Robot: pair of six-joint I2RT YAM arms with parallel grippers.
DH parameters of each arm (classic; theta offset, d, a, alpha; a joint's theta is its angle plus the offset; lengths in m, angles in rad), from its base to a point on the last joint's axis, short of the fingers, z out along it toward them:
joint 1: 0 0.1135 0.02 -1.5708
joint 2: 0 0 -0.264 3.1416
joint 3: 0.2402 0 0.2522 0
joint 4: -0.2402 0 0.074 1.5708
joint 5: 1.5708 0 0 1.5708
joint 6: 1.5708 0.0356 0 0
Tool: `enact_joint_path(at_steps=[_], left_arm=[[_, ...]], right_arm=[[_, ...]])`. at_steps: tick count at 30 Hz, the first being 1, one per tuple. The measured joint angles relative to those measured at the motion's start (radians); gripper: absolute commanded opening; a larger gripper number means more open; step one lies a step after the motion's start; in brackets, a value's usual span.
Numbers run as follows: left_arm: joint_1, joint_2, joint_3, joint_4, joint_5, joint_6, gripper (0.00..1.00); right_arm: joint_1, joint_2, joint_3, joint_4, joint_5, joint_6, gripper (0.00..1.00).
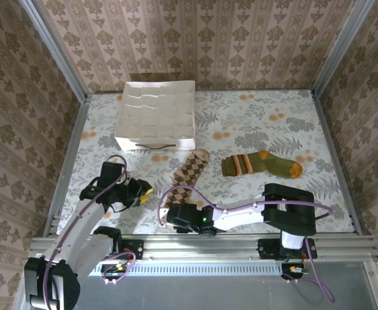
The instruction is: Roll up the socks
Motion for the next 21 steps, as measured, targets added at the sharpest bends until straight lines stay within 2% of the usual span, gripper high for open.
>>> enact_joint_path(at_steps=[6, 11, 16, 21], left_arm=[[0.000, 0.000, -0.006, 0.000, 0.008, 0.000, 0.32], [0.000, 0.015, -0.006, 0.001, 0.012, 0.000, 0.32], [0.000, 0.045, -0.006, 0.013, 0.018, 0.002, 0.32], [-0.014, 0.070, -0.006, 0.026, 0.021, 0.006, 0.32]], right_arm=[[0.000, 0.029, 0.020, -0.011, 0.002, 0.005, 0.10], [-0.018, 0.022, 0.032, -0.043, -0.021, 0.027, 0.01], [-0.096, -0.011, 0.075, -0.127, -0.166, 0.088, 0.00], [-0.214, -0.019, 0.111, -0.175, -0.389, 0.180, 0.00]])
